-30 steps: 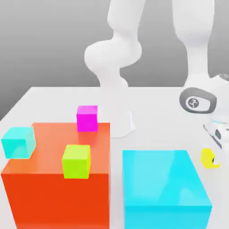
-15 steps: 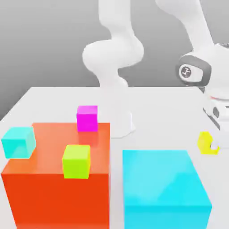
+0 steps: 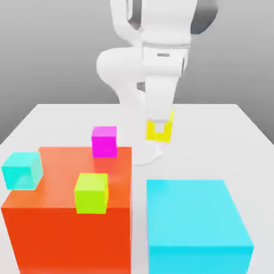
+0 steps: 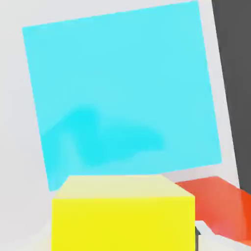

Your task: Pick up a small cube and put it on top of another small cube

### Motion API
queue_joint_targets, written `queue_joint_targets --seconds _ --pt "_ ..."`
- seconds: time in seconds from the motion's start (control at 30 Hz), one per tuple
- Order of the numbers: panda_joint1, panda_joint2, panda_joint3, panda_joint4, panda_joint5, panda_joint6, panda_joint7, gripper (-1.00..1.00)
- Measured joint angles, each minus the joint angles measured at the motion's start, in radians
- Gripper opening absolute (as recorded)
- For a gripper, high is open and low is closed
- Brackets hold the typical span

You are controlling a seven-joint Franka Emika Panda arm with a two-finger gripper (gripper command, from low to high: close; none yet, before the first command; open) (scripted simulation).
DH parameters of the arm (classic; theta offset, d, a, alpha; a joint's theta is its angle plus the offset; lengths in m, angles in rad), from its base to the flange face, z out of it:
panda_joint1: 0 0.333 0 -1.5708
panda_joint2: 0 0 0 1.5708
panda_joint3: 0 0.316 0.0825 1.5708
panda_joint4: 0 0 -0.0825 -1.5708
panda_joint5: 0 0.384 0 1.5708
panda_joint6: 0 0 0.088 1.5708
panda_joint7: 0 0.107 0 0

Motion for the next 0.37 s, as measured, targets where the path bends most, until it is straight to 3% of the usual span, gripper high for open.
queue_joint_targets --seconds 0.1,0.23,0.27,0.37 --pt "-0.076 -0.1 -0.064 0.002 -0.043 -0.101 -0.069 -1.0" --pt "-0.108 -0.085 -0.109 -0.087 -0.079 0.003 -0.088 -1.0" --pt "-0.111 -0.074 -0.117 -0.111 -0.085 0.038 -0.088 1.0" --pt "-0.111 -0.074 -0.117 -0.111 -0.085 0.037 -0.088 1.0"
